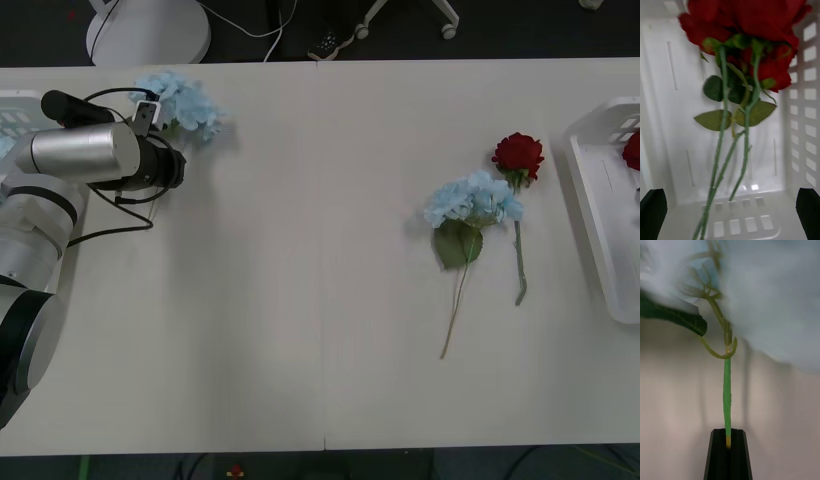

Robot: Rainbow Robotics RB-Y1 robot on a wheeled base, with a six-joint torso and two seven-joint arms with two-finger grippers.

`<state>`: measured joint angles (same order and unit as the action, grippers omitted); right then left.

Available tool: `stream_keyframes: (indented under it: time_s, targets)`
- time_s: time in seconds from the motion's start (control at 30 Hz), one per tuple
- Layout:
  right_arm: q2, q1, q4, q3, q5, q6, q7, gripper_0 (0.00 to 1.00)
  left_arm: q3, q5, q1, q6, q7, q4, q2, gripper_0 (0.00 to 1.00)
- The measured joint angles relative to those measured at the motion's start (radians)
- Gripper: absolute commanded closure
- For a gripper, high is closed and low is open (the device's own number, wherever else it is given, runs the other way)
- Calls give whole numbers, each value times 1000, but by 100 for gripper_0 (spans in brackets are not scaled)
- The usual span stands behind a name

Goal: Put the red flowers into the right box and the blue flowers into the left box

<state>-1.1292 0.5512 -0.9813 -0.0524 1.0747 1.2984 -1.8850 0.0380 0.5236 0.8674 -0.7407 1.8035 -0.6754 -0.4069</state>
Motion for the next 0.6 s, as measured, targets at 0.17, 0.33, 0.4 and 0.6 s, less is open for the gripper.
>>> stream_keyframes:
  time_s: [0.17, 0.33, 0.4, 0.6]
  targets:
    - [10, -2, -129, 22, 72, 4, 13, 0, -87, 107, 0, -102, -1, -130, 0, 100]
    - [54, -3, -221, 96, 71, -81, 202, 0, -252, 129, 0, -271, -2, -302, -9, 100]
    - [70, -3, -237, 146, 70, -129, 285, 0, -299, 138, 0, -361, -3, -361, -32, 100]
    - [120, 5, -241, 281, 40, -208, 348, 0, -379, 260, -15, -570, -5, -464, -208, 100]
